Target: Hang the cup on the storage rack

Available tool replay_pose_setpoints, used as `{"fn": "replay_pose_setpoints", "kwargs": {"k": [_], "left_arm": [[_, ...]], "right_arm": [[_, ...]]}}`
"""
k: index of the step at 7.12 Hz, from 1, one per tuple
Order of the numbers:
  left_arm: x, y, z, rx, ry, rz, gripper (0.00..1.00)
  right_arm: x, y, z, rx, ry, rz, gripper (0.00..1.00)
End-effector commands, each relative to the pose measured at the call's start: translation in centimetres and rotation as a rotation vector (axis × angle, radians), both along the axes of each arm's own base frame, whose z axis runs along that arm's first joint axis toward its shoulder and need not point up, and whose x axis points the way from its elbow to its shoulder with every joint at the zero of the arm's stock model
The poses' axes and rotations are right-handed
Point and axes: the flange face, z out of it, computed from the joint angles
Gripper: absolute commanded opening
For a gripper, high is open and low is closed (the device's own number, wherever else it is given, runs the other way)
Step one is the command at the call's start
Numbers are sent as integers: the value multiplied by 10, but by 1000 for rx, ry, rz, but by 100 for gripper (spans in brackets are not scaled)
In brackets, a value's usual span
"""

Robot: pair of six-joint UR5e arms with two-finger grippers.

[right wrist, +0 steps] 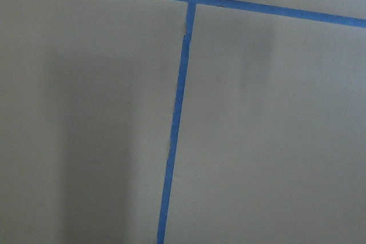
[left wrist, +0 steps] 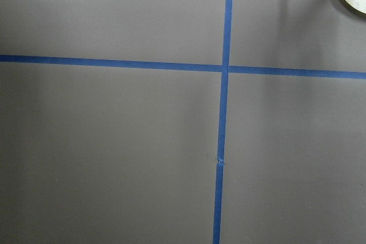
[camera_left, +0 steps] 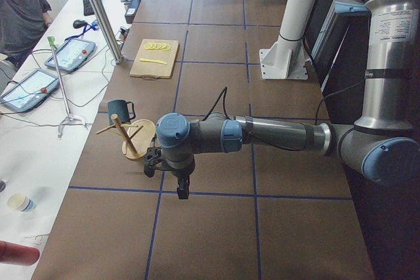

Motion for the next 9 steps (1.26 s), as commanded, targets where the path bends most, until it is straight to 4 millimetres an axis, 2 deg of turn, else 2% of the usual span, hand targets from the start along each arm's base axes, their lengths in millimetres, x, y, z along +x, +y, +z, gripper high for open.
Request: {"fn": "replay_pose_setpoints", "kwargs": {"k": [1,9], "left_arm": [[0,3,2,-7,0,-2,100],[2,9,12,-26,-6,5,100]], "right_arm": [[0,0,1,-3,-3,0,100],[0,0,4,-8,-4,0,100]]}}
